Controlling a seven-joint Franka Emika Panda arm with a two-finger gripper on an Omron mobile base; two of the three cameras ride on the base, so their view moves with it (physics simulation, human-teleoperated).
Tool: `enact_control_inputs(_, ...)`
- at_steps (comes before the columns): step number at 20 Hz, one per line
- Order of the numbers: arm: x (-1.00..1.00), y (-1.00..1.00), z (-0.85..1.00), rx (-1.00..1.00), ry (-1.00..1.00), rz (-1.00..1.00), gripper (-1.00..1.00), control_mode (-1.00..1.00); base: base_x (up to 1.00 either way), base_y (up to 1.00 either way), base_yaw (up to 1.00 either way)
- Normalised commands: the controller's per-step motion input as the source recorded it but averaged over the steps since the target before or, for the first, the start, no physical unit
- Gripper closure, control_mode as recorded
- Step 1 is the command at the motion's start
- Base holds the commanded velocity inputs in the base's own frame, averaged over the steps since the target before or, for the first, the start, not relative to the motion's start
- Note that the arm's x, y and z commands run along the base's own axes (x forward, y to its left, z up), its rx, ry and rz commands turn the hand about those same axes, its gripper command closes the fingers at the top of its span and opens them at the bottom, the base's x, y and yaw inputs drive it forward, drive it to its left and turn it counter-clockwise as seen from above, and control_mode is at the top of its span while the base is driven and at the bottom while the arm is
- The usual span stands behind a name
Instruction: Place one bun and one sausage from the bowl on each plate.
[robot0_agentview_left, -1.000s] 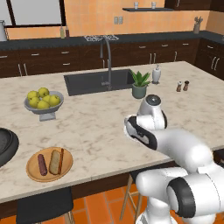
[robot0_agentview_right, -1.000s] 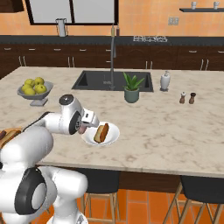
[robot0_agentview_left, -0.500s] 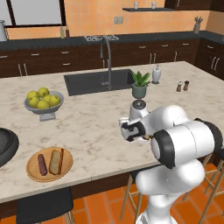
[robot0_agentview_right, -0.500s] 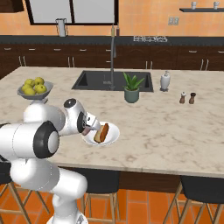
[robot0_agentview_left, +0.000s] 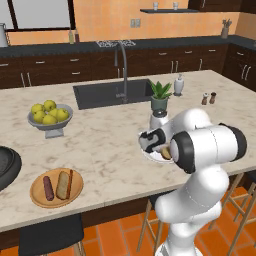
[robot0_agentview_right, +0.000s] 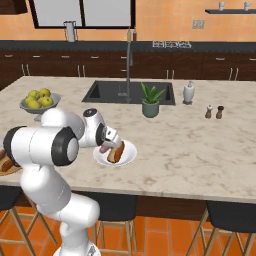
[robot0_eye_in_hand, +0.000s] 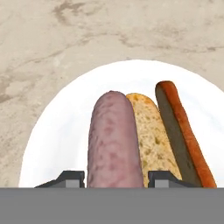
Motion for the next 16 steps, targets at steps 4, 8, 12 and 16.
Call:
enact_control_inputs(4,0.00,-0.07,-0.18,0.00,0.00,0.05,1.00,-1.00,0.00,0.00,0.00)
enact_control_inputs(8,-0.03,0.02,0.00,0.00,-0.01,0.01,1.00,-1.00,0.00,0.00,0.00)
enact_control_inputs(12,0.00,0.33,0.00,0.00,0.00,0.00,1.00,-1.00,0.00,0.00,0.00)
enact_control_inputs(16,0.05,0.08,-0.05,0.00,-0.01,0.00,1.00,-1.00,0.00,0.00,0.00)
